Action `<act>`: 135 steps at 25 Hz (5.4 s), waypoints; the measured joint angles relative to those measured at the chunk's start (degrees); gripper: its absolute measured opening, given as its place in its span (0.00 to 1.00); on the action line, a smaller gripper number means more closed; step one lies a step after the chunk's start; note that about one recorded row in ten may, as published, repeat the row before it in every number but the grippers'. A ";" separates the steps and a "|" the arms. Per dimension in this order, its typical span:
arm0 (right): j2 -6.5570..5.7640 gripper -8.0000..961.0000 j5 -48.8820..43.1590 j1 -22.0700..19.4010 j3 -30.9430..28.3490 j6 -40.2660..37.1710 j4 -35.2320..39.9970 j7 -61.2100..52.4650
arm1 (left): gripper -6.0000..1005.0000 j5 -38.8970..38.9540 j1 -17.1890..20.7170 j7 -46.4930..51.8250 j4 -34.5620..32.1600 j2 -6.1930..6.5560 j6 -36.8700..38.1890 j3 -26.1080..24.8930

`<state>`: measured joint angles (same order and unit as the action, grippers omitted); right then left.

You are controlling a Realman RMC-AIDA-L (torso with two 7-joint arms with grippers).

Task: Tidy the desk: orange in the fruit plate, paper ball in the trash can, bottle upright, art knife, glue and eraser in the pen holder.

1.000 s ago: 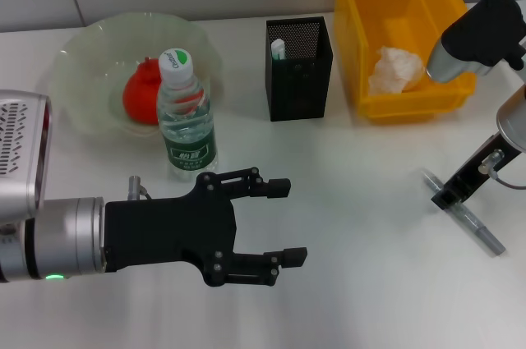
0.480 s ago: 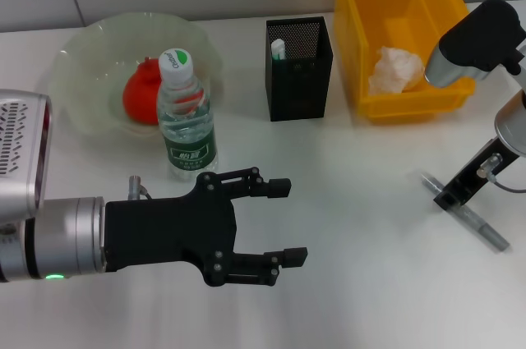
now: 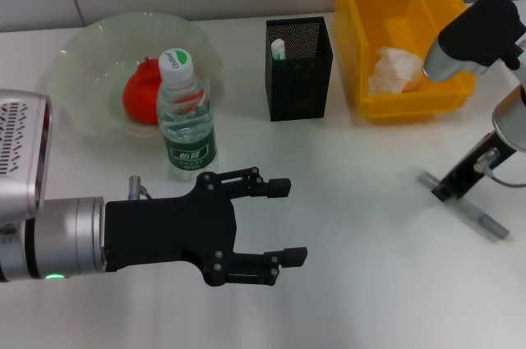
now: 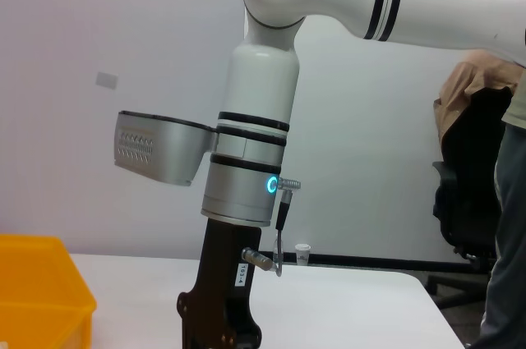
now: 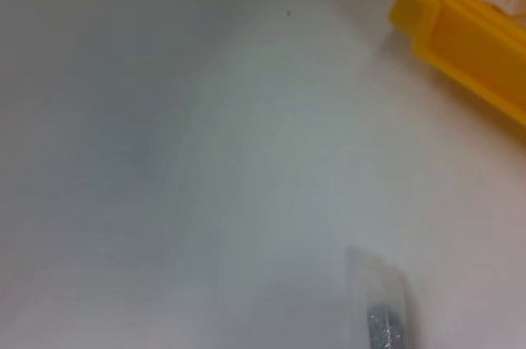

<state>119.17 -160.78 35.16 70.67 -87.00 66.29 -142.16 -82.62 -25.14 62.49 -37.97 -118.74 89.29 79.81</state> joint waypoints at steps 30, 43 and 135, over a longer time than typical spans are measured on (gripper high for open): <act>-0.02 0.15 45.00 -8.33 -7.23 18.85 19.58 21.79 | 0.81 0.74 -0.06 -0.70 0.00 -0.15 0.02 0.43; -0.66 0.15 69.85 -9.41 -17.60 13.98 0.64 48.33 | 0.81 0.88 0.00 -0.77 0.00 -0.18 -0.04 0.44; -1.33 0.21 70.13 10.99 -20.84 31.02 -41.51 75.72 | 0.81 5.36 -0.96 -3.25 1.67 -0.35 0.62 3.60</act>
<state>117.84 -90.65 46.15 49.83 -55.98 24.79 -66.44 -77.26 -26.10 59.24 -36.30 -119.09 89.91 83.41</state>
